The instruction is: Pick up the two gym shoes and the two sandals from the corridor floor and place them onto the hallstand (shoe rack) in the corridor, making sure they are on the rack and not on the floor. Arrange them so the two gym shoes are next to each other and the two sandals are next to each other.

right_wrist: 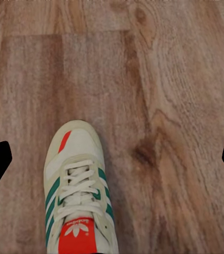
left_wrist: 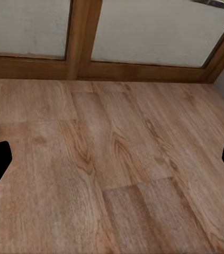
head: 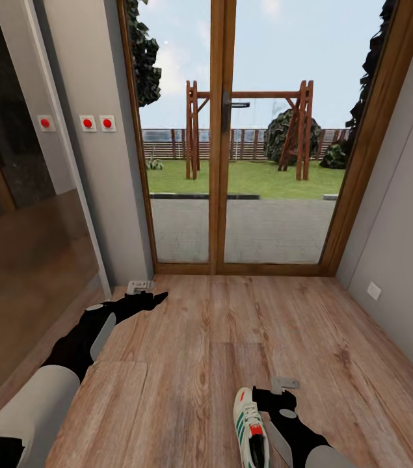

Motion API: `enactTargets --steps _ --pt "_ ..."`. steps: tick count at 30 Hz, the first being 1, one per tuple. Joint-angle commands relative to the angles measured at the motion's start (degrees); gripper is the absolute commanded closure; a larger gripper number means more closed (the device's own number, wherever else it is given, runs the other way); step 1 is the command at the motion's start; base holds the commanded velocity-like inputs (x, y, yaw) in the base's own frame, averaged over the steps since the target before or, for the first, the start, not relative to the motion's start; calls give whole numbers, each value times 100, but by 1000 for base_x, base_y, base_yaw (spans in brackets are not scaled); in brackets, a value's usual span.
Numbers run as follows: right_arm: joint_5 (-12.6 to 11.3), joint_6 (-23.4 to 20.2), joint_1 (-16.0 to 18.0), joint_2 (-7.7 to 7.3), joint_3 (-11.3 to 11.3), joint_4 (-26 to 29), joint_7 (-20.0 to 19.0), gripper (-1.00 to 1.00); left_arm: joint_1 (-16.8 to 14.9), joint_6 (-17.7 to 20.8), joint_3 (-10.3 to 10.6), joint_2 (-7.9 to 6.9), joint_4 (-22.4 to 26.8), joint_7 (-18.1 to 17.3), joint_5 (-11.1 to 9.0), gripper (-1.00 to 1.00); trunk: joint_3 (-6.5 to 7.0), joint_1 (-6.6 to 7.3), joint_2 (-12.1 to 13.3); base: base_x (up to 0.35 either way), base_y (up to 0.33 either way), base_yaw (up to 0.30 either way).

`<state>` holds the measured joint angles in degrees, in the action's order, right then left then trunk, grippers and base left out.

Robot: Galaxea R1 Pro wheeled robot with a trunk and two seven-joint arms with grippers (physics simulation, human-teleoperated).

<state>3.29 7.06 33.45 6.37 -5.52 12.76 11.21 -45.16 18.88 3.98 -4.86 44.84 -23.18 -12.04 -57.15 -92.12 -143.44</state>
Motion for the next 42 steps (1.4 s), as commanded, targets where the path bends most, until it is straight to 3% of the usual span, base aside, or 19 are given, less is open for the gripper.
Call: enactTargets --steps 1,13,32,42 --pt "33 23 4 5 -46 -4 4 -100 -2 46 15 -6 6 7 -60 -100 -6 1 -2 0 0 0" --pt "19 24 4 5 -46 -8 4 -100 -2 63 7 -30 0 -2 -55 -100 -11 1 -2 0 0 0" --pt "23 24 4 5 -46 -7 4 -100 -2 64 7 -33 7 -2 -62 -100 -590 -48 -28 0 0 3" --pt "23 24 4 5 -46 -8 4 -100 -2 64 7 -33 7 -2 -62 -100 -900 -74 -41 0 0 128"
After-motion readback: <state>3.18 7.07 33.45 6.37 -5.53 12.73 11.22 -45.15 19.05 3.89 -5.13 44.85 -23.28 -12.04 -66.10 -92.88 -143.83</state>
